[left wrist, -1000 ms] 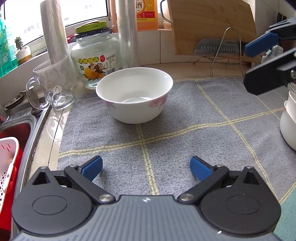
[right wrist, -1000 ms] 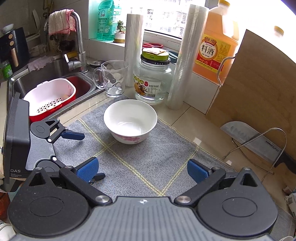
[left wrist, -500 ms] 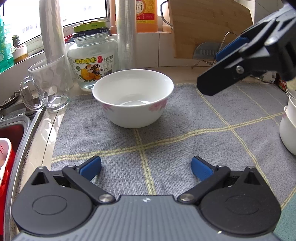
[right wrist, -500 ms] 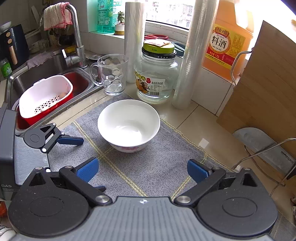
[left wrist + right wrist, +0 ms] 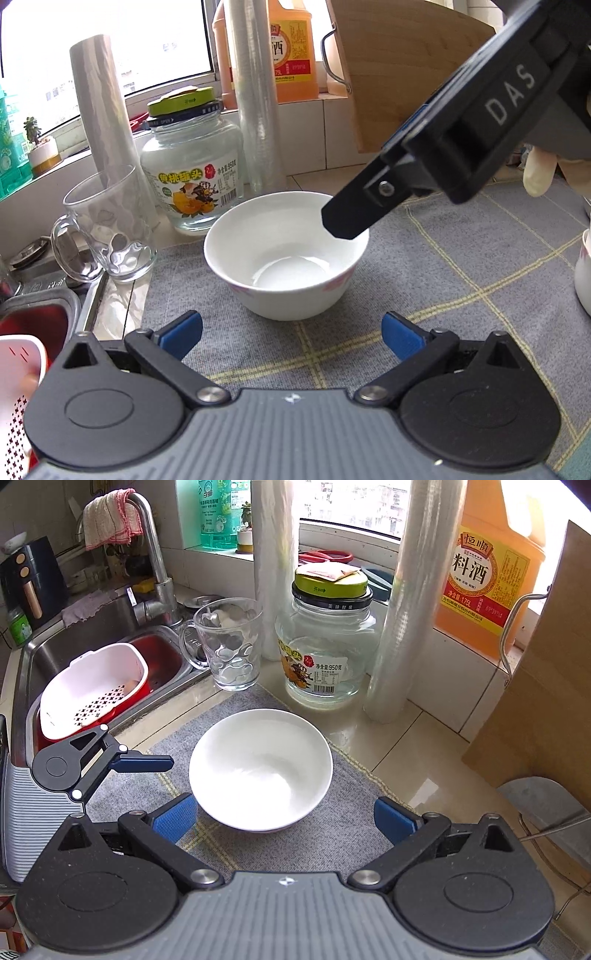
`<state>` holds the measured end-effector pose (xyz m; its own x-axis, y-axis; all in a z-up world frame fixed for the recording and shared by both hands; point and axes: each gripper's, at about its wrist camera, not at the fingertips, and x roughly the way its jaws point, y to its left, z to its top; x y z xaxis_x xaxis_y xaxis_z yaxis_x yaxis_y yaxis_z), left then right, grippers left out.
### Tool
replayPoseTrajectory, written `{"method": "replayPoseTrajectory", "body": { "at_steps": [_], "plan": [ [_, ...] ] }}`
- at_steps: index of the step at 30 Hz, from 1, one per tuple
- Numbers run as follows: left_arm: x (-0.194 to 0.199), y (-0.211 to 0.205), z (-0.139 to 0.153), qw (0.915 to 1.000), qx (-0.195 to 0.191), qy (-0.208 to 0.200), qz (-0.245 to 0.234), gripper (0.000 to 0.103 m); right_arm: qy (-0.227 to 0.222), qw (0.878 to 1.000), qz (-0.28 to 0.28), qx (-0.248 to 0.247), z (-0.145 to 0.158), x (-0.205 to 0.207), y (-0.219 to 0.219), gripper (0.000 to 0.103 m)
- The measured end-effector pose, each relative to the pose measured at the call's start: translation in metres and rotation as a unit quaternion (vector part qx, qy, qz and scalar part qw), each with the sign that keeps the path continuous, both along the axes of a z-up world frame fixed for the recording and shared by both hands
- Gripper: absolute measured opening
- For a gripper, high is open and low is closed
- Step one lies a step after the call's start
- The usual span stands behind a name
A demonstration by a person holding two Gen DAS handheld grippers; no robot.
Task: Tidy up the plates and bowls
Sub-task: 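Move the right gripper to the pink-flowered white bowl and grasp its rim, then lift and carry the bowl with the right gripper toward the nested bowls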
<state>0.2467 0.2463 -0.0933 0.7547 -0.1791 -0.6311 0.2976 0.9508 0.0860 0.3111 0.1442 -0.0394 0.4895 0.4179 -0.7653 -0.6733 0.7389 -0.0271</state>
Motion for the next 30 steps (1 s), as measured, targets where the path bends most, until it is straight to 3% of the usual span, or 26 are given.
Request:
{"method": "replayPoseTrajectory", "body": {
  "at_steps": [25,30],
  "plan": [
    [0.015,-0.002,-0.003,0.9995,-0.014,-0.014,-0.026,0.102,0.06,0.997,0.02,0.038,-0.024,0.062,0.028,0.103],
    [0.017,0.0,-0.001,0.9994,-0.019,-0.017,-0.022,0.1,0.069,0.997,0.023,0.039,-0.027,0.065,0.028,0.097]
  ]
}}
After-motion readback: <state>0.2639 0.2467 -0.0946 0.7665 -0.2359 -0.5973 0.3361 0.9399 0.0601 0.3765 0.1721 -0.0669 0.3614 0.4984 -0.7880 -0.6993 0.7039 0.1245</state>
